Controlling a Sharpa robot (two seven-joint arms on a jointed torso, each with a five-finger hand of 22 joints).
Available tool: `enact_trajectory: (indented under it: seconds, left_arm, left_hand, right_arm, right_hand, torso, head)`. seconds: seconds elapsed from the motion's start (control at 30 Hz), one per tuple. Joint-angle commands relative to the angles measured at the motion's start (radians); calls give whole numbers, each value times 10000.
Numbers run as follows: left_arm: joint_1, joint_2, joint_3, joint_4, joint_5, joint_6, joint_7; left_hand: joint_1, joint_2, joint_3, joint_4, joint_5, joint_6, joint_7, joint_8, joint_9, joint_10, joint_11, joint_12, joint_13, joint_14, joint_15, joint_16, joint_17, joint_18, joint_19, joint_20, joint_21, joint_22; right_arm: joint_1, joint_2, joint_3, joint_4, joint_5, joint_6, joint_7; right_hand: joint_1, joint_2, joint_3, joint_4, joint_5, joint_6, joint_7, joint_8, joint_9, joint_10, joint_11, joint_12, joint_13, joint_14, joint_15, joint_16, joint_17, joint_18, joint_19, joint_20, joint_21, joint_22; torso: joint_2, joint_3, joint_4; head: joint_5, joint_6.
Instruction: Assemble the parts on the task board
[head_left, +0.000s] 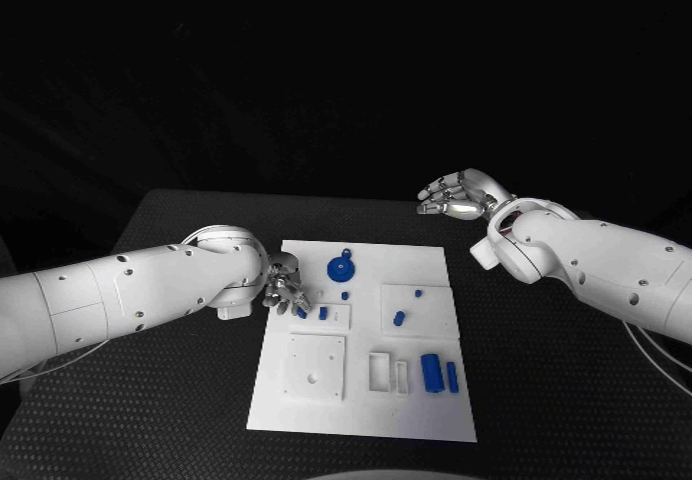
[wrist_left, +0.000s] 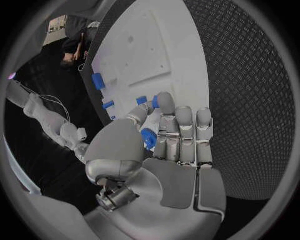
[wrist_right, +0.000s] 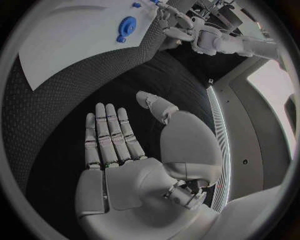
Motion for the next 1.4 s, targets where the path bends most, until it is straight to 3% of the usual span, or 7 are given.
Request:
enact_trajectory:
  seconds: [0.03,0.53,1.07,1.4]
  left_arm:
    - [-5,21,-5,10,60,48,51]
    - [-39,62,-142,-43,74,33,26]
    - [-150,237,-153,-100,142,-98,21]
    - [-153,278,-168,-107,203,156,-45]
  left_hand:
    - [70,0,1763,-1810,44,73,-20,40,11,44,-30,42,17,56,-151,47,13,-78,29,-1687,35,11]
    - [67,2,1766,-1807,45,77,-20,31,16,45,-32,43,18,59,-152,47,12,-75,35,-1686,36,10]
    - [34,29,1761,-1785,20,75,-19,11,21,49,-36,43,18,77,-165,49,10,-68,66,-1687,44,7]
    - [-1,-9,1786,-1764,-347,28,3,-125,-47,82,-20,41,12,115,-202,47,5,-43,129,-1701,35,-16]
  right_arm:
    - [-5,5,2,11,7,92,121]
    - [-5,2,2,5,7,101,121]
    - [-11,10,2,6,-17,112,121]
    - [-11,-14,2,22,-8,107,118]
  right_hand:
    - [-41,20,-39,-6,37,-64,110,59,-10,72,-6,-41,-7,12,60,-36,-17,-152,4,-17,-58,16]
    - [-44,21,-42,-7,38,-63,110,61,-13,79,-8,-53,-7,13,60,-36,-23,-153,11,-17,-74,28]
    - [-50,25,-45,-4,40,-63,110,62,-17,86,-8,-64,-7,14,60,-36,-30,-153,19,-18,-90,40]
    - [-53,27,-47,-3,41,-62,109,63,-18,90,-9,-70,-7,15,59,-36,-33,-154,23,-19,-100,47]
  torso:
    - [0,2,3]
    - [5,0,-10]
    - [-6,3,-7]
    - [4,13,-6]
  head:
    - [6,-7]
    - [-10,-38]
    - [-8,-49]
    - [-7,-41]
